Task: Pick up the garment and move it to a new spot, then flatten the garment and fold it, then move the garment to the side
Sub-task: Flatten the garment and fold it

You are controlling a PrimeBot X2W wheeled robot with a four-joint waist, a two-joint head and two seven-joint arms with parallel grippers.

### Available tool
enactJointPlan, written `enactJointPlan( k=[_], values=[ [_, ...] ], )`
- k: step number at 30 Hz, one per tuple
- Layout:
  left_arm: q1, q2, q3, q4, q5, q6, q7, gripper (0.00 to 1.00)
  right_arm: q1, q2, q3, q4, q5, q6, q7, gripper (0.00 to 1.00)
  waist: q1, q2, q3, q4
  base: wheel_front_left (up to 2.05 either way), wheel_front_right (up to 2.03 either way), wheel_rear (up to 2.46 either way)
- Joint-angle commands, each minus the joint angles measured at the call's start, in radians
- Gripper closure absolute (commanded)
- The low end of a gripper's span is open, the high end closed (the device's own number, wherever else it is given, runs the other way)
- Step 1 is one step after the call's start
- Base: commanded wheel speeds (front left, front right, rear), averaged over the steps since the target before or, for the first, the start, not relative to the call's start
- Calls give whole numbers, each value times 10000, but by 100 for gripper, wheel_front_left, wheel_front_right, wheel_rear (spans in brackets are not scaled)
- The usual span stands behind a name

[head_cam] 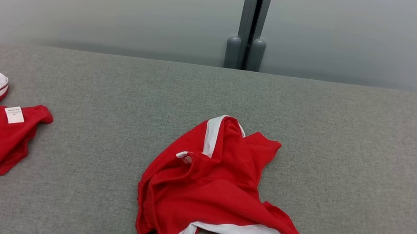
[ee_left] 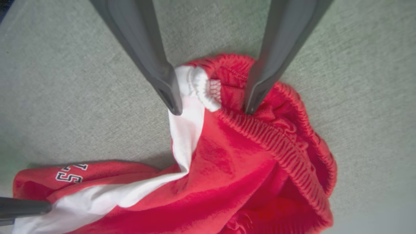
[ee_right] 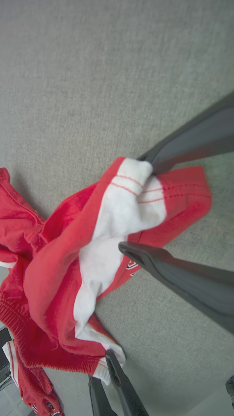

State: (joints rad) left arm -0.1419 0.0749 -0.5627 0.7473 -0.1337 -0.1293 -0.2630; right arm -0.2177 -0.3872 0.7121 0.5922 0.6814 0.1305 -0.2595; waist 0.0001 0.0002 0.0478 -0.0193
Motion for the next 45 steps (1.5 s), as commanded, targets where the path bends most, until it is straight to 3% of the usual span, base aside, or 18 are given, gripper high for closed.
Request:
enactJointPlan(
  k=[1,3,4,5,6,7,13,22,29,36,45],
  values=[
    [-159,44,0,27,-26,-10,-28,0,-156,-73,25,-4,74,5,-44,0,-1,-2,14,15,0,0,0],
    [-320,32,-190,279,-141,-11,-20,0,-294,-147,308,7,311,5,-54,0,-1,-2,45,37,0,0,0],
    [-413,17,-252,386,-215,-11,-19,2,-339,-170,454,-2,460,5,-57,15,-1,-2,55,49,0,0,0],
    [-500,1,-326,484,-309,-11,-19,51,-383,-205,578,-38,585,5,-60,74,-1,-2,57,55,0,0,0],
    [-561,-9,-398,565,-420,-11,-18,73,-452,-243,651,-108,710,5,-60,95,-1,-2,57,56,0,0,0],
    [-606,-26,-453,648,-576,-11,-18,100,-526,-278,609,-236,789,5,-64,100,-1,-2,53,53,0,0,0],
    [-868,-11,-442,374,-1492,-12,-25,100,-143,-430,-55,-1266,765,5,-68,100,-1,-2,11,35,0,0,0],
    [-1199,483,-666,-1980,-3373,-12,-27,100,-156,-863,-434,-2781,660,5,-64,100,-1,-2,21,101,0,0,0],
    [-2232,917,-100,-3609,-4497,-12,180,100,-1035,-1134,-931,-3530,986,5,-65,100,-1,-2,195,213,0,0,0],
    [-4638,1159,283,-3785,-5193,-11,958,100,-3327,-981,-1164,-2925,1460,5,122,100,-1,-2,855,208,0,0,0],
    [-9061,1312,416,-2266,-5914,-13,1490,100,-8145,-145,-975,-752,1956,5,849,100,-1,-2,2625,-310,0,0,0]
  ],
)
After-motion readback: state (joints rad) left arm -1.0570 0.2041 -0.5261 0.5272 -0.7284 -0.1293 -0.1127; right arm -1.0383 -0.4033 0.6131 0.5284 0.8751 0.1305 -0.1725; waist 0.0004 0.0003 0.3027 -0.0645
